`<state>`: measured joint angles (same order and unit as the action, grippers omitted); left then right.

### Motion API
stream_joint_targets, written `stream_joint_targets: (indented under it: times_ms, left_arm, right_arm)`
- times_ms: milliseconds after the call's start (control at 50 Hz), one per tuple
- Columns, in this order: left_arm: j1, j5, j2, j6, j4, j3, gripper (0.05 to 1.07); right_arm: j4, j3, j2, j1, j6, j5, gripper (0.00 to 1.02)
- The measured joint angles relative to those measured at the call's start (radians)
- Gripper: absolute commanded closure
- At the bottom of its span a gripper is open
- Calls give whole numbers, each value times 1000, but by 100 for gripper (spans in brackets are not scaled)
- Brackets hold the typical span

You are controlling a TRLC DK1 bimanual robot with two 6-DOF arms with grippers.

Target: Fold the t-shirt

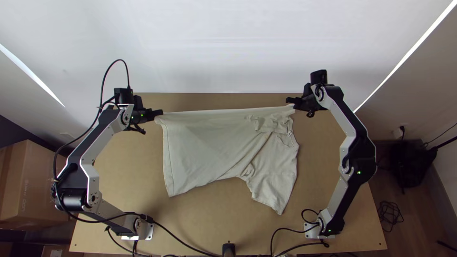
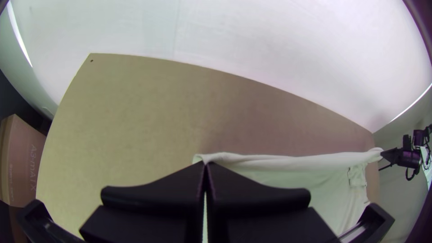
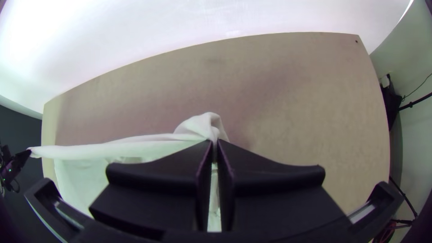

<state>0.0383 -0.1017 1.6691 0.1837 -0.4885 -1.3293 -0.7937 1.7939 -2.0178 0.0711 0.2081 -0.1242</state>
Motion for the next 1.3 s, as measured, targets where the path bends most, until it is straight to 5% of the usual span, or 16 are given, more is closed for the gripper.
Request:
stream_joint_targets:
  times_ms: [620,700,780,960,1040,1140,1300]
  left_arm:
    - [-10,-7,-149,0,112,299,104]
    - [-16,-7,-193,9,144,361,95]
    - [-19,-8,-243,24,150,413,74]
    - [-19,-22,-305,21,149,493,39]
    - [-19,-23,-311,1,129,510,16]
    - [-17,-22,-330,-13,112,518,12]
    - [17,-33,-393,-32,101,520,12]
  right_arm:
    - [135,-370,165,-5,-3,0,100]
    - [138,-382,167,-11,-3,0,99]
    - [140,-390,168,-19,-3,0,81]
    - [143,-442,210,-26,-2,0,63]
    - [147,-473,245,-35,-3,1,34]
    - [150,-517,304,-48,2,1,15]
    - [130,-608,450,-60,13,-23,6]
